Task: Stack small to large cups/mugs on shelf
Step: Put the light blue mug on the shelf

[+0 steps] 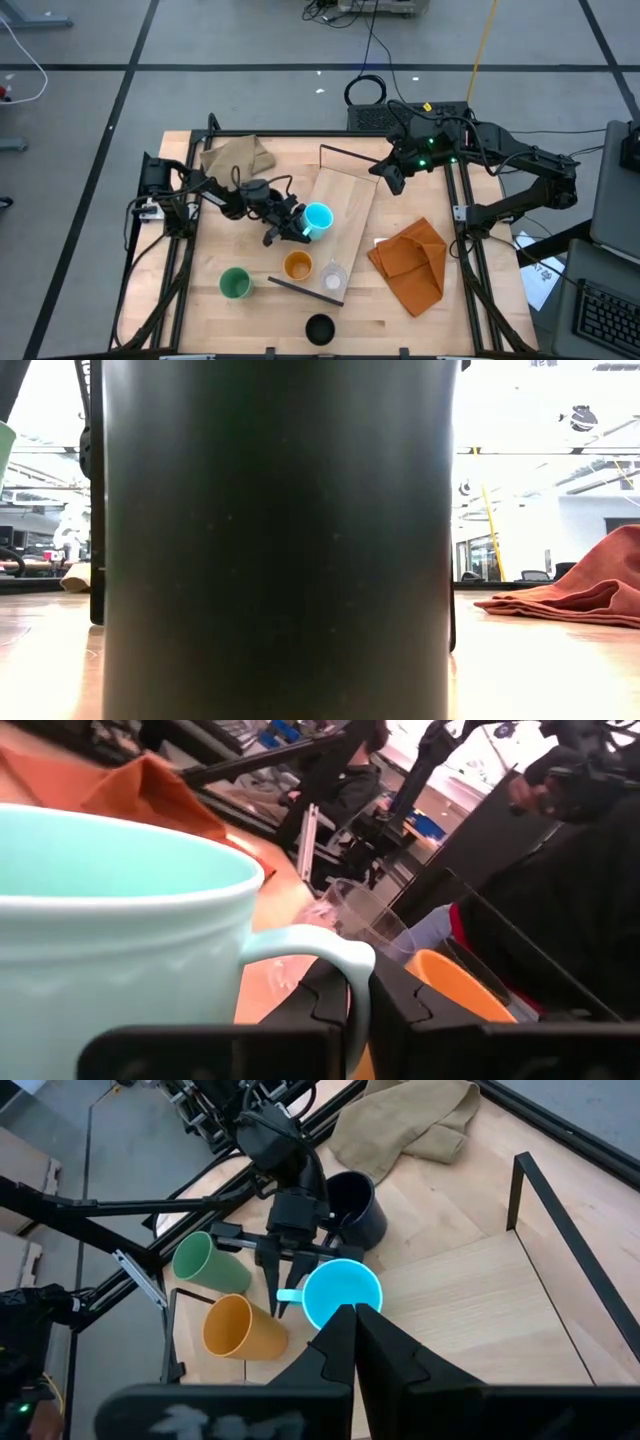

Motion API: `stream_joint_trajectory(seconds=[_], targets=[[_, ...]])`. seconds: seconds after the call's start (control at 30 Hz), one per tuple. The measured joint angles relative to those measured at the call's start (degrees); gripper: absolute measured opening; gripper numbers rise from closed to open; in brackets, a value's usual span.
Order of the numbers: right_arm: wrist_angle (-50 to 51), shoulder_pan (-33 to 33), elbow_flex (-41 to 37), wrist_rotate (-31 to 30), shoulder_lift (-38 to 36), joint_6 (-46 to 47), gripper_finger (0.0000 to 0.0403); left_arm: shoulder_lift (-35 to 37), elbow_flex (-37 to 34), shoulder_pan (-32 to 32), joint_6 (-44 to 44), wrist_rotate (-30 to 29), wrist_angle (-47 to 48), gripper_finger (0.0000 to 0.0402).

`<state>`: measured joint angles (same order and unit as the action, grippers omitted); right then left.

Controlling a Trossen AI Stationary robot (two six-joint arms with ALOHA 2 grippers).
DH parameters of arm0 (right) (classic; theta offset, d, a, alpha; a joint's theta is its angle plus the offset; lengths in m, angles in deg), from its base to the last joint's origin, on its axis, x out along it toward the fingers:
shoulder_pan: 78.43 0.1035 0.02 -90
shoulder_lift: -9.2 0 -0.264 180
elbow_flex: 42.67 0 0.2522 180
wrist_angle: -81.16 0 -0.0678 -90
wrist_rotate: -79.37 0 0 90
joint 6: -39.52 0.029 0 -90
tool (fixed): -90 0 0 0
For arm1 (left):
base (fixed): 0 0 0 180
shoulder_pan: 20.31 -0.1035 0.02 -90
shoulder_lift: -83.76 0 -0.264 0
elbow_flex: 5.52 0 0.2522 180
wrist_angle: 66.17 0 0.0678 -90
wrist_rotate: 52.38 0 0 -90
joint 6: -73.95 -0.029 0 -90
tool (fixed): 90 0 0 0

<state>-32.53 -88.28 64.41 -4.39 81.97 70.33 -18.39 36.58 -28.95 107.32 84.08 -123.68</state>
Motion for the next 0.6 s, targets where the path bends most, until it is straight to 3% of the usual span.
stream_joint_trajectory(seconds=[0.3, 0.6], targets=[[0.00, 0.00, 0.00, 0.14, 0.00, 0.02, 0.0000, 0.00, 0.00, 0.00, -0.03, -0.97, 1.08, 0.0031], [0.00, 0.00, 0.00, 1.55, 0.00, 0.33, 0.0000, 0.00, 0.00, 0.09, 1.55, -6.99, 1.19, 0.0034]])
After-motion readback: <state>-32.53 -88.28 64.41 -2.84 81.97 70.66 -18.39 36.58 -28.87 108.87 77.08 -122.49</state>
